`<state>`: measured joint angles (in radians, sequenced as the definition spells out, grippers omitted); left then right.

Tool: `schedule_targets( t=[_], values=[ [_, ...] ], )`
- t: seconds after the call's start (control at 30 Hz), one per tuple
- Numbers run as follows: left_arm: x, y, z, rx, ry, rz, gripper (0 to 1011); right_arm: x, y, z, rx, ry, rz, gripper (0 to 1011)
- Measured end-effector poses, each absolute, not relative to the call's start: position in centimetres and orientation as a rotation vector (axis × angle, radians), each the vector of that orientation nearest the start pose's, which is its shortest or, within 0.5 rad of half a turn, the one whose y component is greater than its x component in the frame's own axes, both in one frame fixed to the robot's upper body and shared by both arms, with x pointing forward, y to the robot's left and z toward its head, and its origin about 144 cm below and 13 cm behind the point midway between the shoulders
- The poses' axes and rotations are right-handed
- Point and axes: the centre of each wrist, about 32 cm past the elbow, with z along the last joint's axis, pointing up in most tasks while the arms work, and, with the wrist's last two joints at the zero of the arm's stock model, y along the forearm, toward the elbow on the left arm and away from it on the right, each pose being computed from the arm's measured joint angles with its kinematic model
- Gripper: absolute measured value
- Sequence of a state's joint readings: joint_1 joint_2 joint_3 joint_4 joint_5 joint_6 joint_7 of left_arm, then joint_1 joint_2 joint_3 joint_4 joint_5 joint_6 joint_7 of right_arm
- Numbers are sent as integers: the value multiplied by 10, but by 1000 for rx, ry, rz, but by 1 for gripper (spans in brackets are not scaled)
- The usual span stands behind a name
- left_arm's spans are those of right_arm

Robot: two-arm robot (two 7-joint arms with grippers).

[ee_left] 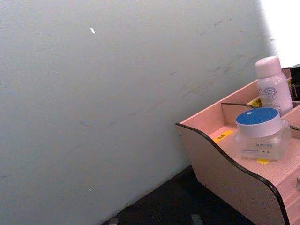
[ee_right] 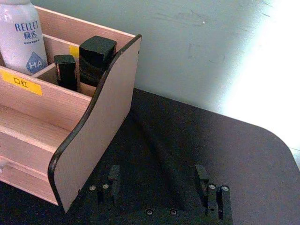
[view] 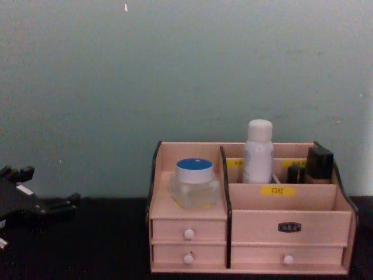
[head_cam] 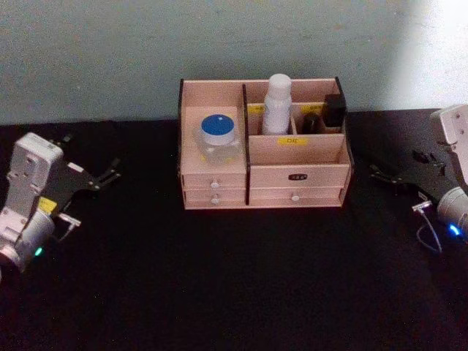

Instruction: Pick up the facial cleanser and watermelon frost from the table and place them into the tiered storage box.

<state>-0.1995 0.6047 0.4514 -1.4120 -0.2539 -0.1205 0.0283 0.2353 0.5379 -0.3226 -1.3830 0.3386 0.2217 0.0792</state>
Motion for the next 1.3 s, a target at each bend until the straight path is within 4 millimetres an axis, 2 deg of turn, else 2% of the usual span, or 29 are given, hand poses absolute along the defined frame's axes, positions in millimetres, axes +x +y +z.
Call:
schedule_targets(
  t=[1.3],
  values=[
    [489, 310, 1140, 304, -285, 1248, 1001, 511, -324, 1161, -424, 33, -1313, 1003]
  ],
)
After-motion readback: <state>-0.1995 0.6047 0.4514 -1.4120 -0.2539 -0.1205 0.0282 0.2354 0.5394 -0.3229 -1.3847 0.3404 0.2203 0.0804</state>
